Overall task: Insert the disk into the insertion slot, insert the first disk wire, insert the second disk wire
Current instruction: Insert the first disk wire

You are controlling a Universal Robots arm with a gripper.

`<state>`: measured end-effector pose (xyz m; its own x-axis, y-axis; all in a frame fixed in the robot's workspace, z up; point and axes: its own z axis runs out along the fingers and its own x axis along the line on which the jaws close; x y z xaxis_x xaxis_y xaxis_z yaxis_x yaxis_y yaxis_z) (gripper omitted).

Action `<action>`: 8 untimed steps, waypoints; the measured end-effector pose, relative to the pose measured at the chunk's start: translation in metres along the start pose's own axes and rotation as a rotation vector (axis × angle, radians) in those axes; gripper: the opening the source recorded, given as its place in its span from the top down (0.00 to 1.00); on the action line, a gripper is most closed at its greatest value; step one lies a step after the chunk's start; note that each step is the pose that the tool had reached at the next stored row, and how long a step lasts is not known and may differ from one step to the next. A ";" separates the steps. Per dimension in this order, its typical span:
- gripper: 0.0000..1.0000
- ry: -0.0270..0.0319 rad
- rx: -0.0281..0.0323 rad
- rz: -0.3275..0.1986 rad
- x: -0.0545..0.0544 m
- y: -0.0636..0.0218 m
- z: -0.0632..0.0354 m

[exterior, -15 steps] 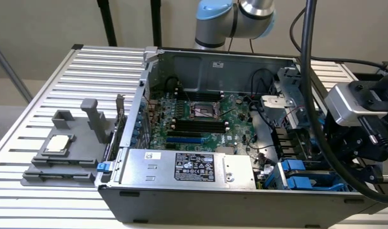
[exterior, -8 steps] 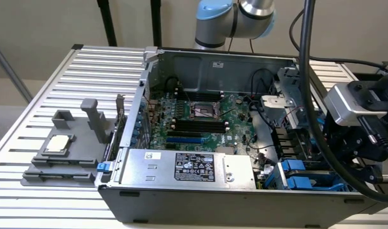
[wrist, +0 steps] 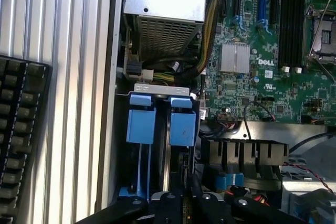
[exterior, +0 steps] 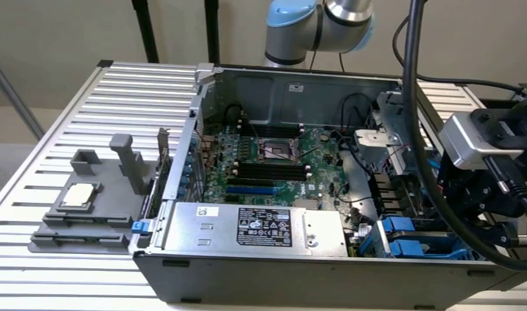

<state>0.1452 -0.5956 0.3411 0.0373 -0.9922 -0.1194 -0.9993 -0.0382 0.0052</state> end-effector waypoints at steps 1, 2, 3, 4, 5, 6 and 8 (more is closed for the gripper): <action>0.84 0.0002 0.0014 0.000 0.000 0.0000 0.0000; 0.84 0.0002 0.0027 0.000 0.000 0.0000 0.0002; 0.84 0.0003 0.0041 0.000 0.000 0.0000 0.0003; 0.84 0.0003 0.0052 0.000 0.000 0.0001 0.0005; 0.84 0.0003 0.0059 0.001 0.000 0.0004 0.0006; 0.84 0.0004 0.0061 0.002 0.000 0.0008 0.0006; 0.84 0.0004 0.0065 0.003 0.000 0.0019 0.0007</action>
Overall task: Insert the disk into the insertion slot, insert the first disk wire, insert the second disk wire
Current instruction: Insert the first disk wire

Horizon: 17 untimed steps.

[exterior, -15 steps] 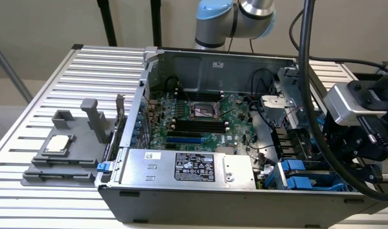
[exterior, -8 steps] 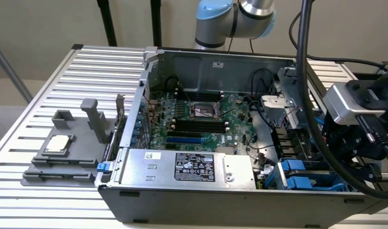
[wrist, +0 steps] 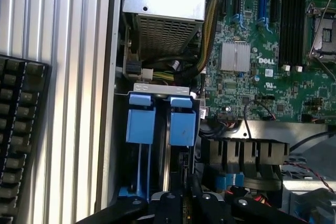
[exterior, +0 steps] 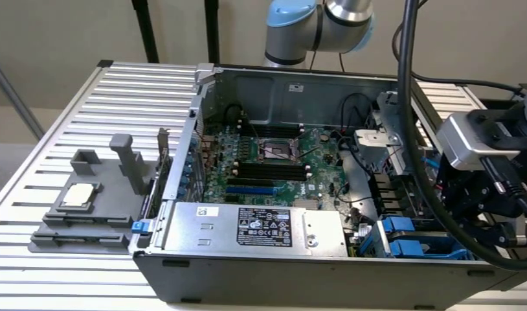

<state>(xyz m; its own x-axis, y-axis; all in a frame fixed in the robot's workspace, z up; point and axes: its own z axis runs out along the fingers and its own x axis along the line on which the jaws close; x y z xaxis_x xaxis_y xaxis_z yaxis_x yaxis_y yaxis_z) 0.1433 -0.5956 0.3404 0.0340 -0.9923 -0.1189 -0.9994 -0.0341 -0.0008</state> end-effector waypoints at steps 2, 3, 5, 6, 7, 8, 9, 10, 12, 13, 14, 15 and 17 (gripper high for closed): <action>0.84 0.0000 0.0002 0.002 0.000 0.0010 0.0000; 0.84 0.0000 0.0003 0.002 0.000 0.0013 0.0001; 0.84 -0.0002 0.0007 0.003 0.000 0.0015 0.0003; 0.84 -0.0001 0.0010 0.003 0.000 0.0015 0.0004; 0.84 0.0000 0.0015 0.003 -0.001 0.0016 0.0005; 0.84 0.0002 0.0018 0.003 -0.001 0.0016 0.0005; 0.84 0.0002 0.0022 0.003 -0.001 0.0016 0.0006; 0.84 0.0001 0.0024 0.003 -0.001 0.0016 0.0008; 0.84 0.0000 0.0028 0.004 -0.002 0.0015 0.0011; 0.84 0.0000 0.0030 0.004 -0.002 0.0015 0.0012; 0.84 0.0001 0.0033 0.005 -0.002 0.0016 0.0013; 0.84 0.0003 0.0036 0.007 -0.002 0.0015 0.0014; 0.84 0.0002 0.0044 0.013 -0.002 0.0015 0.0015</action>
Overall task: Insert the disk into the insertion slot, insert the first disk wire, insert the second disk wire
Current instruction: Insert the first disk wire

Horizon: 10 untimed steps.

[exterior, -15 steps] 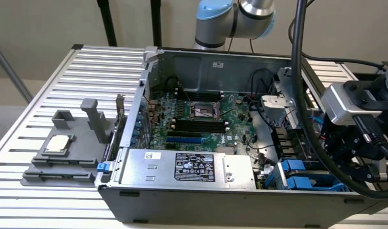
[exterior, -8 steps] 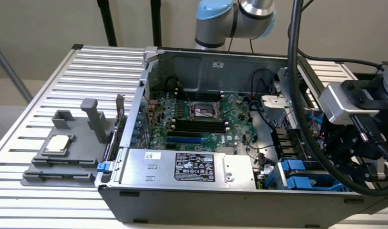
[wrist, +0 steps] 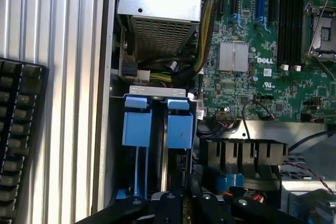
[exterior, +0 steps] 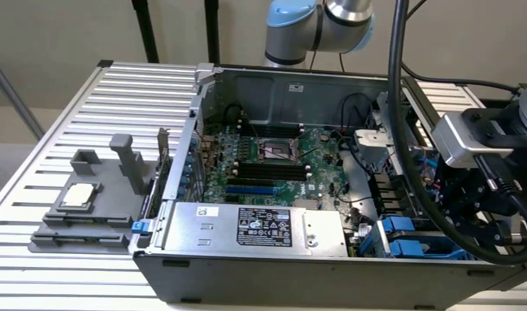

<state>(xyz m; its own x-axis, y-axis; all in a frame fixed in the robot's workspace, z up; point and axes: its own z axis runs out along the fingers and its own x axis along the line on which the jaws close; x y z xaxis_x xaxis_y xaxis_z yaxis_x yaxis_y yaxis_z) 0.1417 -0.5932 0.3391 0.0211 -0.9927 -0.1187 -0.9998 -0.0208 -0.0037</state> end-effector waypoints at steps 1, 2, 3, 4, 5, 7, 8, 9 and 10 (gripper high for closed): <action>0.84 0.0000 0.0005 0.004 0.000 0.0000 0.0001; 0.84 -0.0001 0.0023 0.019 0.000 -0.0001 0.0001; 0.84 0.0001 0.0045 0.038 0.000 -0.0002 0.0002; 0.84 0.0000 0.0050 0.042 0.000 -0.0002 0.0003; 0.84 -0.0002 0.0055 0.045 0.000 -0.0002 0.0004; 0.84 0.0000 0.0064 0.054 0.000 -0.0002 0.0005; 0.84 0.0002 0.0086 0.069 0.000 -0.0002 0.0013; 0.84 0.0002 0.0092 0.072 0.000 -0.0002 0.0016; 0.84 0.0002 0.0098 0.073 0.000 -0.0002 0.0019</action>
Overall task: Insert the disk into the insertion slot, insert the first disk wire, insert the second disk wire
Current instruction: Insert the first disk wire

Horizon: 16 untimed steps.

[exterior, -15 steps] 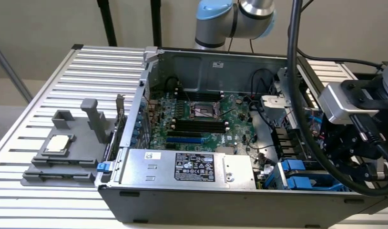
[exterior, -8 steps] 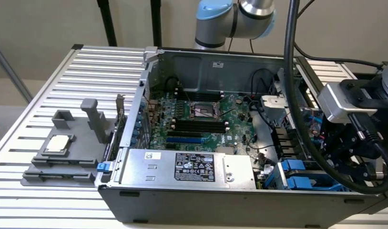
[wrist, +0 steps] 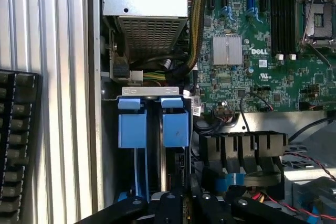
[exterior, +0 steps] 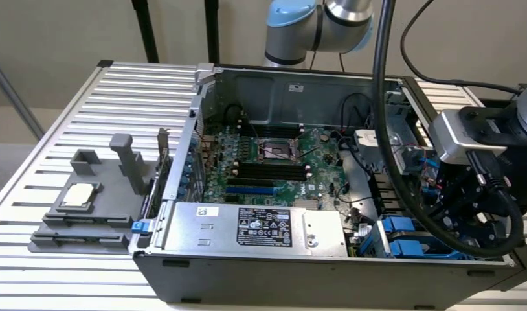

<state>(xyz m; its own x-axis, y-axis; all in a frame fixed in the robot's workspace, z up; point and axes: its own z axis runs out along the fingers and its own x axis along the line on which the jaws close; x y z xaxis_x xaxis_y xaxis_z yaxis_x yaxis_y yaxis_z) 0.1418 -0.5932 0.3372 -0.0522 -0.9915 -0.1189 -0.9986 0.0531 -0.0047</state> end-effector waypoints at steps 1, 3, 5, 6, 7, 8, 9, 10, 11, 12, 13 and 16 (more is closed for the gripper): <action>0.84 0.0000 0.0007 0.001 0.000 0.0000 0.0003; 0.84 -0.0001 0.0024 0.004 0.000 0.0000 0.0014; 0.84 0.0000 0.0041 0.005 0.000 0.0000 0.0025; 0.84 0.0003 0.0046 0.006 0.000 0.0000 0.0028; 0.84 0.0008 0.0051 0.006 0.000 0.0000 0.0031; 0.84 0.0013 0.0055 0.007 0.000 0.0000 0.0033; 0.84 0.0018 0.0058 0.007 0.000 0.0000 0.0035; 0.84 0.0021 0.0060 0.008 0.000 0.0000 0.0037; 0.84 0.0022 0.0061 0.008 0.000 0.0000 0.0038; 0.84 0.0022 0.0062 0.008 0.000 0.0000 0.0038; 0.84 0.0021 0.0061 0.009 0.000 0.0000 0.0039; 0.82 0.0009 0.0064 0.010 0.000 0.0000 0.0034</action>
<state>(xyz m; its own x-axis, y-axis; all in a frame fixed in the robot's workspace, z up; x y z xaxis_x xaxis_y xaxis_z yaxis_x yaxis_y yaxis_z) 0.1419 -0.5931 0.3337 -0.0618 -0.9911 -0.1181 -0.9979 0.0634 -0.0099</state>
